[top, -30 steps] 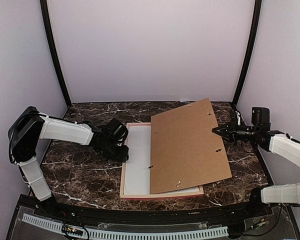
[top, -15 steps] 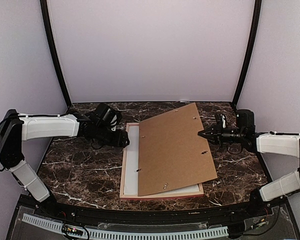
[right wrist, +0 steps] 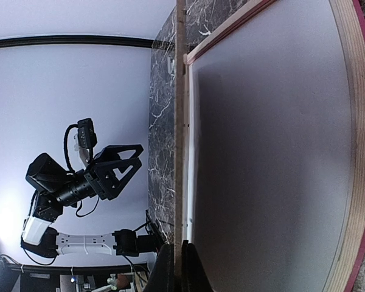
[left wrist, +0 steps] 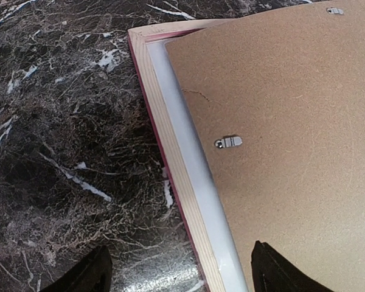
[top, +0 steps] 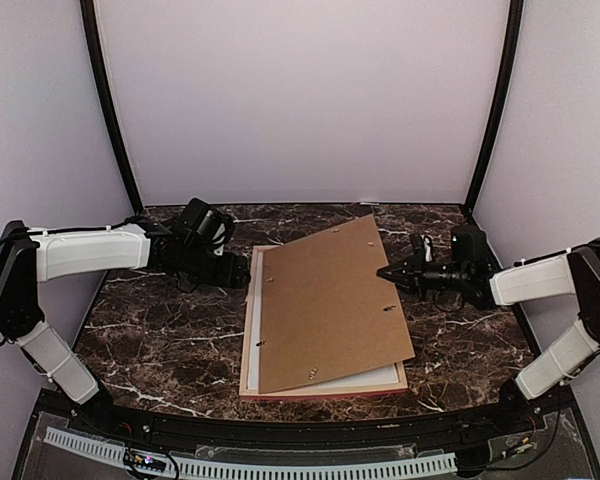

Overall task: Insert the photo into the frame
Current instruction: Place the backboard on the mat board.

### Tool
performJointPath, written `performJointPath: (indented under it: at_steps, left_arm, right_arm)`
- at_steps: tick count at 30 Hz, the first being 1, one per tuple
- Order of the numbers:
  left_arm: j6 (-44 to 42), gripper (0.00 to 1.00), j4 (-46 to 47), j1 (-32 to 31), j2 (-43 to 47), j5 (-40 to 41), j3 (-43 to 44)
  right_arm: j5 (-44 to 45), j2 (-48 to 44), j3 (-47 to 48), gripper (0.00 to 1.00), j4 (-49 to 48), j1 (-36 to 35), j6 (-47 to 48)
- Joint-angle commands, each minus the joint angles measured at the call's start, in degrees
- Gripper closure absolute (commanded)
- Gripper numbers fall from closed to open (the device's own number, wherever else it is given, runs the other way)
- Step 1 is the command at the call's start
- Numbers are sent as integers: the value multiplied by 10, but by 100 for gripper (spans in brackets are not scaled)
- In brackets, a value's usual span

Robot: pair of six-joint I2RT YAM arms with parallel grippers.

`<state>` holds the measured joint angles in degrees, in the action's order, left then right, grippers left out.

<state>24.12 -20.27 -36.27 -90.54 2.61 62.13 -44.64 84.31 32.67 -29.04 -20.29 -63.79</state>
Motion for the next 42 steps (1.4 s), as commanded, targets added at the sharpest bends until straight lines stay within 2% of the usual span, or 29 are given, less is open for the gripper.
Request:
performJointPath:
  at_steps: [1,11,42]
  left_arm:
    - [-7,18,-14,1,14,2,0]
    - [-9,18,-18,1,16,6,-5]
    - [-2,18,-14,2,16,-6,-25]
  right_arm:
    - [0,7,9,100,-107,-9,-28]
    - [7,46,10,100,-162,-22,-53]
    - [28,93,-8,100,-184,-32,-31]
